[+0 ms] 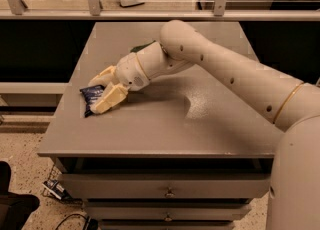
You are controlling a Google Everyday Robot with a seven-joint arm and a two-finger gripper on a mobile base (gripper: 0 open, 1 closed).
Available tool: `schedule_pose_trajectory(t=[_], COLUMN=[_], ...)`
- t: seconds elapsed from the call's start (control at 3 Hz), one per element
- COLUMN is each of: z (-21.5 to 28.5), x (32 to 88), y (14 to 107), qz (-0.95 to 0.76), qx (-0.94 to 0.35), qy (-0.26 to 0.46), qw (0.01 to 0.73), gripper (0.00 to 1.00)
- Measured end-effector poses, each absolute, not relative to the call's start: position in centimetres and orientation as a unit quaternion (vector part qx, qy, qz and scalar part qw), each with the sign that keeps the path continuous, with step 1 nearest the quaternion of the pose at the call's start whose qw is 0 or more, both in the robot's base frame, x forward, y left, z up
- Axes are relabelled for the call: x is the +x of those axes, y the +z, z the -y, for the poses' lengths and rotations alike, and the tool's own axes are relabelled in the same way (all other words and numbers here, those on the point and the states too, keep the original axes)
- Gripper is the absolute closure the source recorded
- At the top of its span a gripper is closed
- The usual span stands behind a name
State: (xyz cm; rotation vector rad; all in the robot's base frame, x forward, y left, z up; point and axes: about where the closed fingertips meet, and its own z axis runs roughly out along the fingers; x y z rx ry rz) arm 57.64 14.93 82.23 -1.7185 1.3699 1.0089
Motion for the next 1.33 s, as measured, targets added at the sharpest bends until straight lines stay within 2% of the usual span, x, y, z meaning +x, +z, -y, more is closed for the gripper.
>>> schedule_pose_trajectory(t=[0.67,1.33], z=[-15.1,-15.0], x=[57.6,57.2], y=[84.0,91.3], qz=[-0.524,-0.512], qx=[-0.663,-0.683], qy=[0.404,0.388], qw=[0.35,0.349], gripper=[1.0,1.0])
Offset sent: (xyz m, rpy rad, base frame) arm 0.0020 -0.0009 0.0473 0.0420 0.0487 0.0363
